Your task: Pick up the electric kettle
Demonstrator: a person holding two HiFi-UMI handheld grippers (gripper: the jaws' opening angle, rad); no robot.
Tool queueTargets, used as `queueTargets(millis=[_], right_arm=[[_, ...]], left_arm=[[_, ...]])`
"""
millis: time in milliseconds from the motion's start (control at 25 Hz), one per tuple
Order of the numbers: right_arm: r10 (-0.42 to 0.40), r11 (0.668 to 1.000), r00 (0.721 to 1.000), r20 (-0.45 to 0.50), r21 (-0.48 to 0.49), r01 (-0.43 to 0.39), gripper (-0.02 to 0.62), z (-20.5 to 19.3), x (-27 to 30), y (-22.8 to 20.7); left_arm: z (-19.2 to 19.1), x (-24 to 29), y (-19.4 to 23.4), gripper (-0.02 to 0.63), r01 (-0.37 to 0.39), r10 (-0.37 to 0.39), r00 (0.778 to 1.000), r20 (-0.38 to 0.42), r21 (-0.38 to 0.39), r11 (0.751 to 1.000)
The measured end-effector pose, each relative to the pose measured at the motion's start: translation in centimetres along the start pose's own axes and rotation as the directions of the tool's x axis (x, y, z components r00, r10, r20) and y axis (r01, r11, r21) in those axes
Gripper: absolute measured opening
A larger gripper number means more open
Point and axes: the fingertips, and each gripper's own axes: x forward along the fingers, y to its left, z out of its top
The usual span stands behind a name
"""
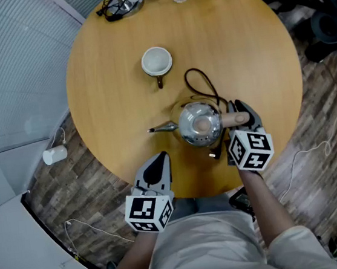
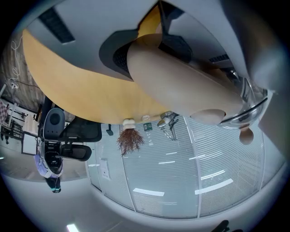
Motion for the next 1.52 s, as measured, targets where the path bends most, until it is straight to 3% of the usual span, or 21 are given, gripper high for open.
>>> queueTargets(millis=[840, 1520], right_arm=[[-0.036, 0.999, 0.999, 0.018, 0.027, 0.036, 0.091, 1.0, -2.8, -0.6], [-0.041, 0.996, 0.997, 0.064, 0.080, 0.036, 0.091, 3.1, -8.6, -0.6]], left_arm=[[0.7, -1.0, -0.8, 0.003, 0.004, -0.004, 0.999, 0.036, 0.016, 1.000], [1.7, -3.4, -3.4, 0.003, 0.049, -0.058, 0.995, 0.075, 0.108, 0.993]])
